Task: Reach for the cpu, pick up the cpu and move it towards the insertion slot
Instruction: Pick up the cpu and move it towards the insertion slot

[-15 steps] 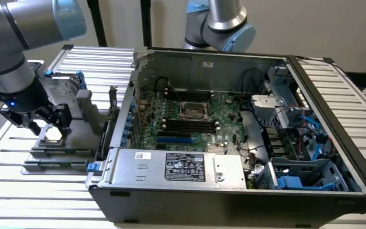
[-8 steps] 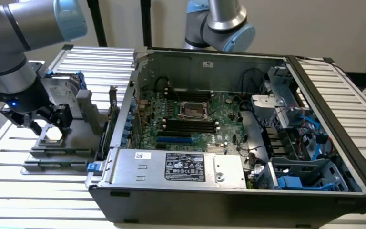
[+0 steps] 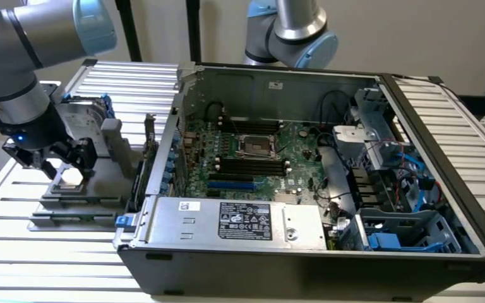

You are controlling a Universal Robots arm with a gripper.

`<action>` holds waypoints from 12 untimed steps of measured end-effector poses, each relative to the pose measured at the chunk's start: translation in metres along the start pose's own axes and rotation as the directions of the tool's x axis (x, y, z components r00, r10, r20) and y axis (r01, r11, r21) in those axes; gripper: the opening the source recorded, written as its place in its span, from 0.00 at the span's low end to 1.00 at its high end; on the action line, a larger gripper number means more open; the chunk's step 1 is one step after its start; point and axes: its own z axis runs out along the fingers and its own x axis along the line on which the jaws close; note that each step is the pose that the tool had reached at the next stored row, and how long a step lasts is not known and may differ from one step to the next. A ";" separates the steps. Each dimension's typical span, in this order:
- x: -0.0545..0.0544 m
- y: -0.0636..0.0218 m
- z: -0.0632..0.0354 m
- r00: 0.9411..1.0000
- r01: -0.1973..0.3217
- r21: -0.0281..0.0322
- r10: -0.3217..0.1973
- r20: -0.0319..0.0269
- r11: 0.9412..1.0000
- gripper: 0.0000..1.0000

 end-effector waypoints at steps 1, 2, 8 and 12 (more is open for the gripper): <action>0.000 0.0002 0.0005 1.000 0.000 0.000 0.000 0.000 1.000 0.73; 0.000 0.0003 0.0009 1.000 0.000 0.000 0.000 0.000 1.000 0.73; 0.000 0.0007 0.0032 1.000 0.000 0.000 0.000 0.000 1.000 0.73; 0.000 0.0007 0.0039 1.000 0.000 0.001 0.000 0.000 1.000 0.73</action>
